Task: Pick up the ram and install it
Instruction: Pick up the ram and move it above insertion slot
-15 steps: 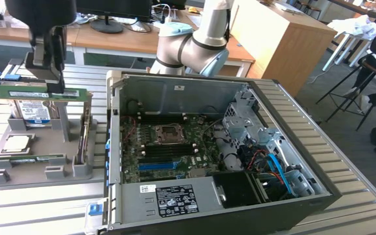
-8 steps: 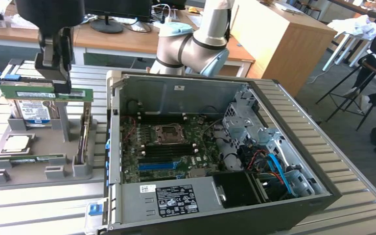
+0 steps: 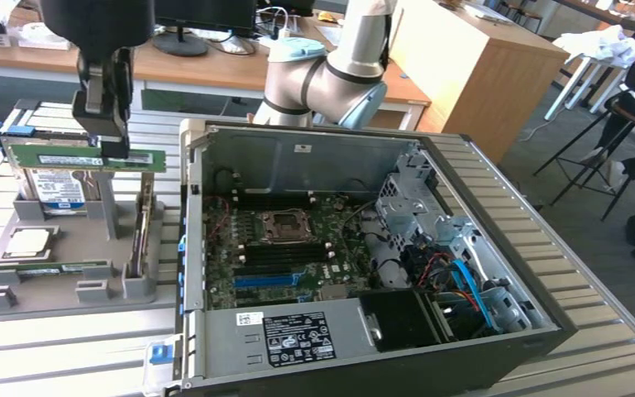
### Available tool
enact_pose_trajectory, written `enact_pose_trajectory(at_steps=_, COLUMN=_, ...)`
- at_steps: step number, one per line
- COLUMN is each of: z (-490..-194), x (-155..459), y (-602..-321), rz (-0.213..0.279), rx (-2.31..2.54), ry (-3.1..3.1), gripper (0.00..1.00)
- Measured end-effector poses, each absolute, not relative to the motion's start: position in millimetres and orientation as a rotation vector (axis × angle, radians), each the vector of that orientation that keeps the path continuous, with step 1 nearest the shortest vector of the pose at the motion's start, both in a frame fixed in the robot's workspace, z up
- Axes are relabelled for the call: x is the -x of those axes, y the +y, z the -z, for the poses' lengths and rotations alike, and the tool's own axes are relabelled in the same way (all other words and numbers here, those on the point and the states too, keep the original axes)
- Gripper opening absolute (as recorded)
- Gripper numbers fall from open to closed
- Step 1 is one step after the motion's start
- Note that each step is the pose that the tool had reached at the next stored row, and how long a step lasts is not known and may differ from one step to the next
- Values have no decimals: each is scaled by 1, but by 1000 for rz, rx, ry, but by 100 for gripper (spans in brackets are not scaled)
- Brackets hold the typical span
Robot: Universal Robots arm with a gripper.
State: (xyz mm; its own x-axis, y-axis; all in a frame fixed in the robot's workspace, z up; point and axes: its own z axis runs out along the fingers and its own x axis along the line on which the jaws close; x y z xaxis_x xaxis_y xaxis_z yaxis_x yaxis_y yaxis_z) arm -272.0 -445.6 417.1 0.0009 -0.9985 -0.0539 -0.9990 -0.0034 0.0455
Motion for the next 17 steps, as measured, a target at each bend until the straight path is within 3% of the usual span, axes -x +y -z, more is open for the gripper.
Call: enact_pose_trajectory(at_steps=17, z=-417, x=255, y=-446, rz=-110, rx=2218, ry=2213, gripper=12)
